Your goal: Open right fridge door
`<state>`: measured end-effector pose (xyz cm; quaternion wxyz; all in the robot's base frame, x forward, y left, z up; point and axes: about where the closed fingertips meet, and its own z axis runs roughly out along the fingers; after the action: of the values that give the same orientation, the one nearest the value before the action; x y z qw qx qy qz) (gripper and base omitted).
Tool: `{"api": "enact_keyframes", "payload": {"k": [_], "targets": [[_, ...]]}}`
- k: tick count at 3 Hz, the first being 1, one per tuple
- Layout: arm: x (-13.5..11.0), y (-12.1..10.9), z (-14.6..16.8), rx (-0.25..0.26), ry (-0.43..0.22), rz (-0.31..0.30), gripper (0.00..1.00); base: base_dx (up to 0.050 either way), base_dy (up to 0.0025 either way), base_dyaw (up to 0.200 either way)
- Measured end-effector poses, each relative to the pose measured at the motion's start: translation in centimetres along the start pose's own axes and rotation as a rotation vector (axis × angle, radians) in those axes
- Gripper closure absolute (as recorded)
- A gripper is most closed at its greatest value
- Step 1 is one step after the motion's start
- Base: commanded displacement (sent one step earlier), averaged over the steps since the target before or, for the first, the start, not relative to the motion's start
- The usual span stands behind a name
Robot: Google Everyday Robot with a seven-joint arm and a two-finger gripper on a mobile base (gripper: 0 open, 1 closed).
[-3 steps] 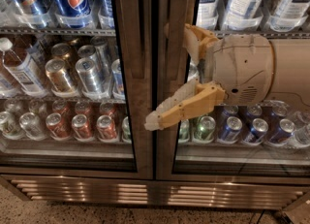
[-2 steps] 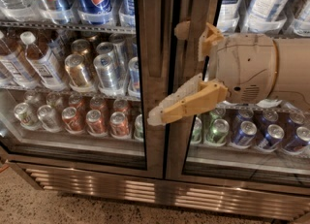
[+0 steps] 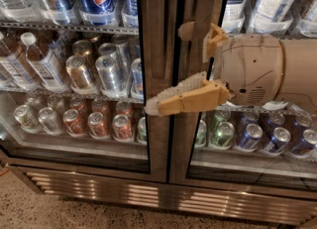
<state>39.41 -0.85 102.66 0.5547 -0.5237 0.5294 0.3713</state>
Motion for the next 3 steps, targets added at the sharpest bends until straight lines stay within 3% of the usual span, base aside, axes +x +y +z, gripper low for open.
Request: {"api": "enact_keyframes", "payload": {"k": [1,2,3], "targets": [[0.0,0.0,0.0,0.0,0.0,0.0,0.42,0.0,0.0,0.0],[0.0,0.0,0.0,0.0,0.0,0.0,1.0,-0.049,-0.00001,0.0],[0.0,0.0,0.0,0.0,0.0,0.0,1.0,-0.044,0.00205,-0.096]]}}
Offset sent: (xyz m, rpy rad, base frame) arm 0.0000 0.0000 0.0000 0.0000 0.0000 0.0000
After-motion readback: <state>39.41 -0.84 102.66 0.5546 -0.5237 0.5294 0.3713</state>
